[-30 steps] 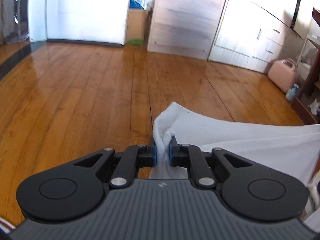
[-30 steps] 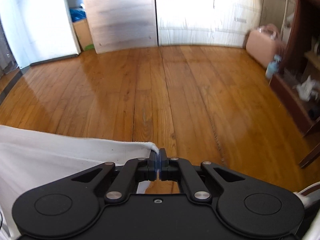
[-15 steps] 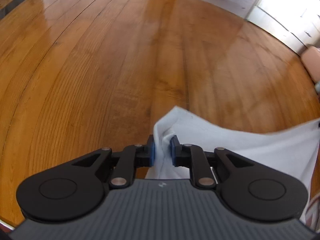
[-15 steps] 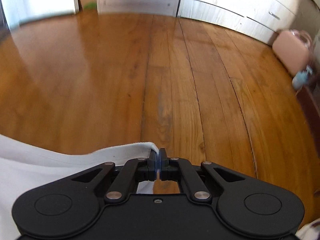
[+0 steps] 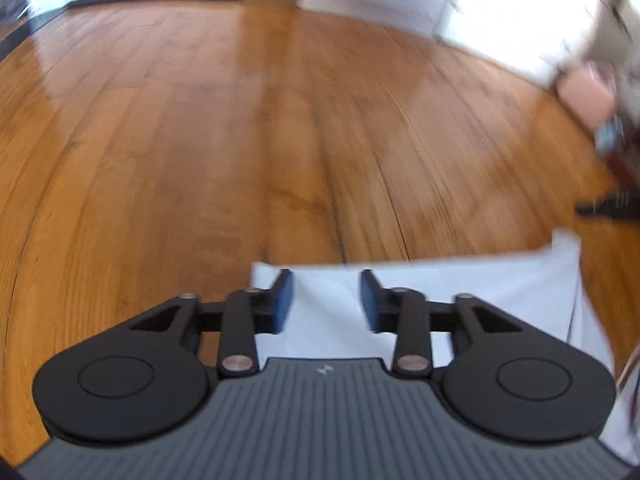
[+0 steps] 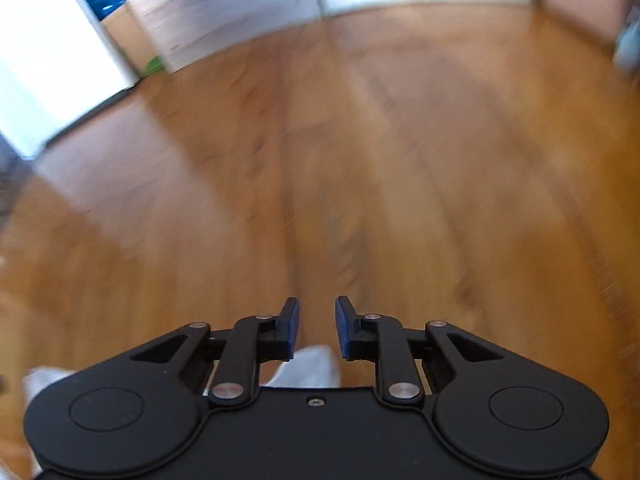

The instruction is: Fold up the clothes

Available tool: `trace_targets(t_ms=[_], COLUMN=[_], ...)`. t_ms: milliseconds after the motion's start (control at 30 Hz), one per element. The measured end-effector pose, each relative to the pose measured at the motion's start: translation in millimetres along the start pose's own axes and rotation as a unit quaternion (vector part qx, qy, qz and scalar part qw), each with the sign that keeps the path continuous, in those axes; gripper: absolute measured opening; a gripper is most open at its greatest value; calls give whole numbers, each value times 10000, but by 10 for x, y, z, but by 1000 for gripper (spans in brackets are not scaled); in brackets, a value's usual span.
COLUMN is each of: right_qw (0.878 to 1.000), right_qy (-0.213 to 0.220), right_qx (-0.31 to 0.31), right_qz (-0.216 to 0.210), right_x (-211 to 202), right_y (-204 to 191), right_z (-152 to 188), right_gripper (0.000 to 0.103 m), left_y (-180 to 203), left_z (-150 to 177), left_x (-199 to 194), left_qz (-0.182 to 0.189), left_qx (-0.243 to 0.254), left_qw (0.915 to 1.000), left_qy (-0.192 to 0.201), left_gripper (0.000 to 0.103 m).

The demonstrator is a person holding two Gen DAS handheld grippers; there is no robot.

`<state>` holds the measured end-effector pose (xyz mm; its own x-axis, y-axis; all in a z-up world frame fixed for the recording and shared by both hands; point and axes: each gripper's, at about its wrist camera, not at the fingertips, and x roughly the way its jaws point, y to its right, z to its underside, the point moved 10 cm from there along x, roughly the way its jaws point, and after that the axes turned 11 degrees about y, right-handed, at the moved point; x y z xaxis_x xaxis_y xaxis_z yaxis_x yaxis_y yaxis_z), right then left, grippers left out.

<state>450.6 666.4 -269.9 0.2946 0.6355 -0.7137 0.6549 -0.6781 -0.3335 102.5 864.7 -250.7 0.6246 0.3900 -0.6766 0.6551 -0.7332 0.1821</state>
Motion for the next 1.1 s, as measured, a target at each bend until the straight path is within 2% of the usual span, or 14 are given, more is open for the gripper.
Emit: trace_targets(t_ms=[33, 133, 267, 333, 367, 400, 433, 467, 500, 700, 800, 967, 1000, 1100], right_qw=[9999, 9991, 9982, 9979, 9975, 9970, 9963, 9957, 9954, 9959, 9967, 9974, 9970, 9953], right_qy=[-82, -250, -289, -300, -307, -314, -323, -333, -345, -318, -283, -350, -365, -442], right_qx=[-22, -137, -246, -354, -447, -554, -654, -733, -779, -740, -642, -371, -380, -361], right_qz=[-79, -301, -455, -450, -447, -450, -456, -451, -432, -408, -401, -517, -567, -777], right_x=[-16, -88, -157, -150, -141, -140, -144, -152, -143, -122, -103, -42, -34, 4], right_y=[-6, -63, -125, -155, -175, -187, -195, -195, -198, -154, -99, -42, -56, -134], right_z=[56, 236, 359, 382, 387, 383, 393, 400, 391, 336, 333, 389, 412, 480], right_gripper=[30, 32, 33, 33, 33, 33, 33, 33, 34, 40, 41, 44, 44, 47], left_y=[32, 113, 87, 129, 163, 198, 224, 235, 242, 83, -186, -599, -612, -536], left_z=[67, 249, 271, 239, 236, 231, 236, 259, 283, 44, -90, 6, 29, 82], left_x=[53, 203, 349, 399, 427, 454, 484, 514, 531, 296, 289, 493, 491, 430], left_qz=[-42, -181, -368, -424, -515, -607, -701, -786, -831, -1087, -1259, -1119, -1017, -845], left_qx=[-34, -197, -1055, -1221, -1102, -983, -861, -741, -643, -61, -455, -1556, -1646, -1365], left_qw=[9999, 9986, 9927, 9907, 9916, 9923, 9927, 9928, 9929, 9940, 9908, 9815, 9811, 9868], left_qy=[-127, -464, -459, -425, -435, -445, -469, -512, -559, 53, 195, 42, 83, 233], left_gripper=[47, 49, 50, 56, 66, 68, 64, 27, 2, 1, 1, 2, 2, 2])
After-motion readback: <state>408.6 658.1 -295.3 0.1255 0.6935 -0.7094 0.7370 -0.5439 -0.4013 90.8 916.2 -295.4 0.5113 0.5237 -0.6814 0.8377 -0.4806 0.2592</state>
